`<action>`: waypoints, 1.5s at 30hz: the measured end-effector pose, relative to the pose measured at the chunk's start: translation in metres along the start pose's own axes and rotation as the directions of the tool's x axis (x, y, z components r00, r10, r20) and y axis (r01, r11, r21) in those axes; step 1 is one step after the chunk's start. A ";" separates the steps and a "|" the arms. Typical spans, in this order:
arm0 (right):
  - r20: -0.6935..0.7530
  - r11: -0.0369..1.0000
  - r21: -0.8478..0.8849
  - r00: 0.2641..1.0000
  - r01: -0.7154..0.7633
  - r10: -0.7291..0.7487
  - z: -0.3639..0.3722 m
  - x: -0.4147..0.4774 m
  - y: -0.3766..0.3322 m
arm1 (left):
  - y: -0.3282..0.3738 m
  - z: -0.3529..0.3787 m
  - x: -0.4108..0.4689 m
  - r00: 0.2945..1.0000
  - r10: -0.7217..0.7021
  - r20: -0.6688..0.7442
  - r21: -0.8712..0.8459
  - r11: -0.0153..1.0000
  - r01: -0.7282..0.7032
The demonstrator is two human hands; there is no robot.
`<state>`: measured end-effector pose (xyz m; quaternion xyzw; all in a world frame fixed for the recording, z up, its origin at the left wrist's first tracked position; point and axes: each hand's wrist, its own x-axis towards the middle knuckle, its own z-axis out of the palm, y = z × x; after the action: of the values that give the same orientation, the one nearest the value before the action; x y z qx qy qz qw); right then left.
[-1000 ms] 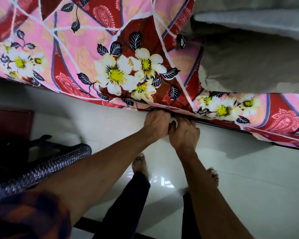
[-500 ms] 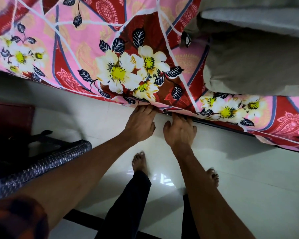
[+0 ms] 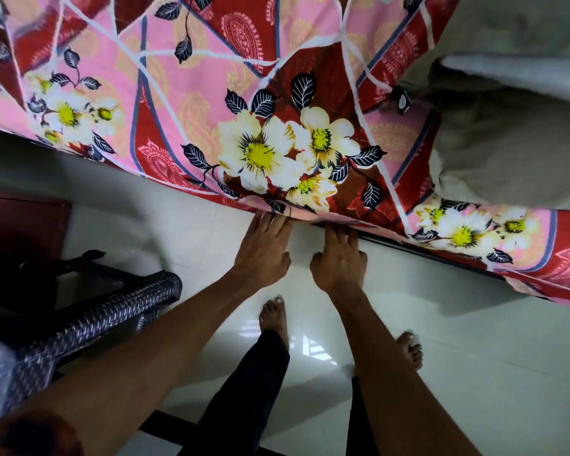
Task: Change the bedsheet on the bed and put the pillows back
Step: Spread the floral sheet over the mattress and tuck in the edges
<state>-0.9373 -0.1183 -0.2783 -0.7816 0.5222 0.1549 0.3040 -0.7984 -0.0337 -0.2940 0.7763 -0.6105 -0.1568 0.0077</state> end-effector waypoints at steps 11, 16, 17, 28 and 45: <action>-0.309 0.997 0.002 0.949 -0.071 0.068 -0.008 0.002 -0.027 | -0.009 -0.022 0.037 0.974 -0.034 0.224 -0.101 0.993 0.058; -0.227 0.984 -0.102 0.960 0.144 -0.164 0.008 0.007 -0.039 | -0.018 -0.036 0.034 0.972 0.016 0.234 -0.239 0.970 0.042; -0.193 0.987 -0.112 0.971 0.118 -0.138 0.012 0.010 -0.043 | -0.022 -0.037 0.027 0.981 0.025 0.190 -0.242 0.970 0.022; -0.143 0.999 0.001 0.988 0.053 -0.053 -0.001 0.017 -0.061 | -0.042 -0.026 0.020 0.987 -0.071 0.143 0.032 0.997 0.067; -0.009 0.993 -0.103 0.998 -0.057 0.056 0.000 0.019 -0.092 | -0.091 -0.038 0.013 0.993 -0.018 0.118 0.089 0.996 0.007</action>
<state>-0.8457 -0.1072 -0.2604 -0.7817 0.5363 0.1876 0.2571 -0.7005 -0.0298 -0.2797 0.7689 -0.6115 -0.1755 -0.0641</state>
